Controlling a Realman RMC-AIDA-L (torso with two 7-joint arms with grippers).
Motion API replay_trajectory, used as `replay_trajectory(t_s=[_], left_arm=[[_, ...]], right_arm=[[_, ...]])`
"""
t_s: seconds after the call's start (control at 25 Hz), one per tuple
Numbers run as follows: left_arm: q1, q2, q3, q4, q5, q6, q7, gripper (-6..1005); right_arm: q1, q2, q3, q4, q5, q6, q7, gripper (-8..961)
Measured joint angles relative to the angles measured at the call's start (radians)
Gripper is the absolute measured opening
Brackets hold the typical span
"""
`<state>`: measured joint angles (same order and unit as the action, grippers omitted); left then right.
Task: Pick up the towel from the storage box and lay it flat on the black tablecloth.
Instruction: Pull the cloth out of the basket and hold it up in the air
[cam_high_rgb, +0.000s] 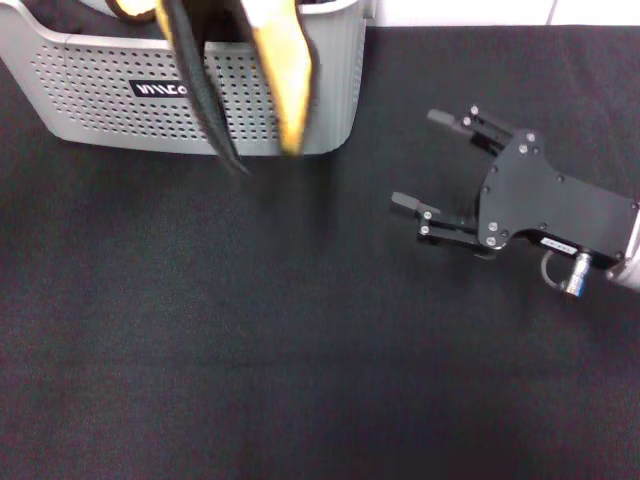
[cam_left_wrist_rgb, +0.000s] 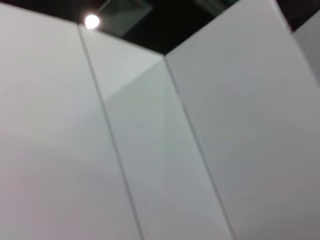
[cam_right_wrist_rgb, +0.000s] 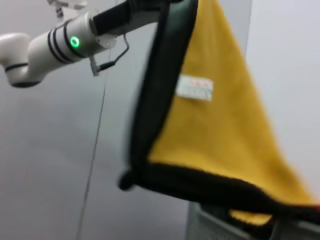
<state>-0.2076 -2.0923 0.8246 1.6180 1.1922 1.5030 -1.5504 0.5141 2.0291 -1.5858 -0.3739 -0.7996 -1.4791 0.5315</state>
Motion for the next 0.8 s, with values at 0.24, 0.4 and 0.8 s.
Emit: replay_trajectory(t_s=[0.24, 0.4, 0.8], left_arm=[[-0.003, -0.001, 0.017, 0.000, -0.051, 0.022, -0.021, 41], [-0.004, -0.001, 0.018, 0.000, -0.054, 0.022, -0.024, 41], [-0.006, -0.003, 0.026, -0.020, -0.045, 0.020, -0.019, 41]], right_arm=[[0.020, 0.000, -0.240, -0.051, 0.213, 0.096, -0.344, 801], [-0.005, 0.000, -0.526, -0.166, 0.465, 0.275, -0.642, 788], [-0.055, 0.000, -0.889, -0.264, 0.919, 0.198, -1.185, 701]])
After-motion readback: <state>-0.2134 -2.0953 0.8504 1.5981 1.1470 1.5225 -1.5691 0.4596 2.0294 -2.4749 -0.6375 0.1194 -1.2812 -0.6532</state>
